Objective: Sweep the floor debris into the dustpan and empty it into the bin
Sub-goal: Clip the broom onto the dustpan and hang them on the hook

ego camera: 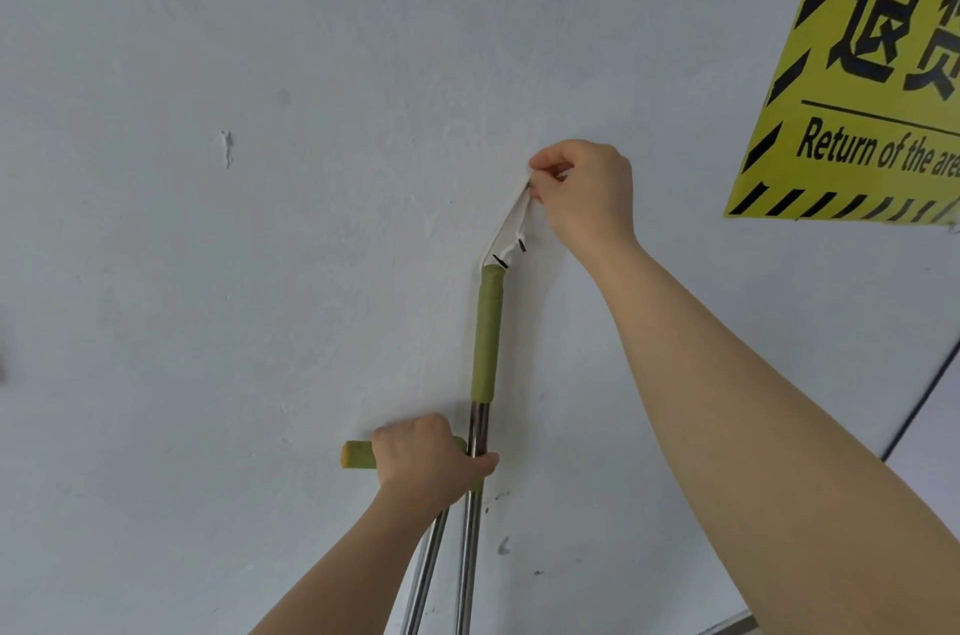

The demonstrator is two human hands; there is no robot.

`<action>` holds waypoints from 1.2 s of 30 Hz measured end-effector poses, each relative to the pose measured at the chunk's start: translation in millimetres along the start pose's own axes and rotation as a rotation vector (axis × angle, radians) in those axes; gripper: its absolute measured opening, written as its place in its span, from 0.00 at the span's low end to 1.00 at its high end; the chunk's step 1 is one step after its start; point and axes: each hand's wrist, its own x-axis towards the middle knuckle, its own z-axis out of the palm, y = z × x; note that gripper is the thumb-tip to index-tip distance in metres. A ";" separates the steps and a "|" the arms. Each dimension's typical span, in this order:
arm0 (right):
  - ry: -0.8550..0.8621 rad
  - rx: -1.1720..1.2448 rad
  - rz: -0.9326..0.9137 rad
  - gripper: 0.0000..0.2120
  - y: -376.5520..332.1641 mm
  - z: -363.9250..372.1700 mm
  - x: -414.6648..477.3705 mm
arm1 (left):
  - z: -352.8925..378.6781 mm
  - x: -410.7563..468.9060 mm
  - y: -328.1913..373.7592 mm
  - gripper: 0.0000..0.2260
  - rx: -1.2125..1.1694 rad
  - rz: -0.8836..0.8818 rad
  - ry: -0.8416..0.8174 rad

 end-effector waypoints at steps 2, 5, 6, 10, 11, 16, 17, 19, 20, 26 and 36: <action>-0.020 -0.021 0.016 0.09 -1.5 0.0 1.5 | 1.7 -0.4 0.5 0.24 -0.004 -0.006 -0.017; -0.020 -0.044 0.072 0.11 -6.5 0.1 3.6 | 3.9 -0.6 1.9 0.23 -0.012 -0.013 -0.032; -0.018 -0.060 0.087 0.11 -8.9 0.7 3.5 | 4.4 -0.7 1.9 0.22 -0.014 -0.016 -0.033; -0.008 -0.072 0.148 0.10 -15.3 7.2 -1.0 | 10.3 -3.1 -0.9 0.22 -0.031 -0.037 -0.026; -0.005 -0.062 0.169 0.10 -15.2 8.7 -2.3 | 12.6 -4.0 -2.0 0.23 -0.028 -0.040 -0.016; 0.018 0.108 0.256 0.15 -9.7 7.8 -5.2 | 19.1 -7.1 0.4 0.23 0.002 -0.007 0.005; 0.010 0.099 0.232 0.15 -9.5 6.7 -7.0 | 19.6 -8.2 1.9 0.23 0.004 0.001 0.002; -0.002 0.083 0.188 0.14 -9.5 5.9 -10.2 | 19.7 -8.8 3.0 0.23 0.006 0.008 0.000; 0.002 0.087 0.181 0.14 -9.2 6.2 -11.2 | 19.4 -8.2 2.6 0.23 0.008 0.007 -0.001; -0.002 0.117 0.269 0.08 2.3 12.9 -25.1 | 21.3 -4.8 2.9 0.25 0.021 0.013 -0.021; -0.040 0.304 0.357 0.09 9.9 5.6 -45.3 | 30.1 -2.7 -6.6 0.24 0.006 0.104 0.051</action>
